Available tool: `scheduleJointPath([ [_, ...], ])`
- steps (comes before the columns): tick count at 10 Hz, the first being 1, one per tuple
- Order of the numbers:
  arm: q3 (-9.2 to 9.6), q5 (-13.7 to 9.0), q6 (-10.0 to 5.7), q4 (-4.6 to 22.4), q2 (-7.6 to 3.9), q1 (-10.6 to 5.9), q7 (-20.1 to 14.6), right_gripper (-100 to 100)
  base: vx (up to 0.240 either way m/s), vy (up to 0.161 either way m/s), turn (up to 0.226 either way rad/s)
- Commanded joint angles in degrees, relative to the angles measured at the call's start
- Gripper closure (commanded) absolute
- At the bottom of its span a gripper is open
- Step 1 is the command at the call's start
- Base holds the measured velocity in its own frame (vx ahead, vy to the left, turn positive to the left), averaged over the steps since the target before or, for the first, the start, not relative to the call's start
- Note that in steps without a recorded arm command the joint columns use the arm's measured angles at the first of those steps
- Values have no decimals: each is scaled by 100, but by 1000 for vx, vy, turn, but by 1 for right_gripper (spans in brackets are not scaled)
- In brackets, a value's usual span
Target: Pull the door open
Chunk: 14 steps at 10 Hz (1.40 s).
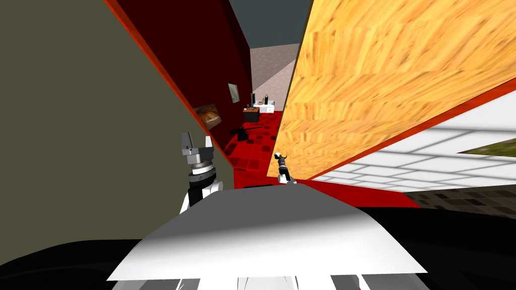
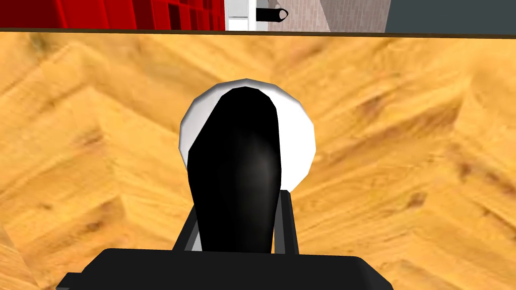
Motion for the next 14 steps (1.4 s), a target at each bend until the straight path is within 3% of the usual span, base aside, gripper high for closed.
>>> scheduleJointPath([
  [1, 29, -9, -73, -5, -71, 4, -63, 100, -199, -53, 73],
  [8, 300, 130, -270, 72, -465, -60, -489, 100, -175, -4, 21],
  [13, 453, 239, -331, 148, -629, -82, -729, 100, -48, -2, -2],
  [14, 557, 312, -357, 211, -701, -96, -894, 100, -17, 0, 4],
])
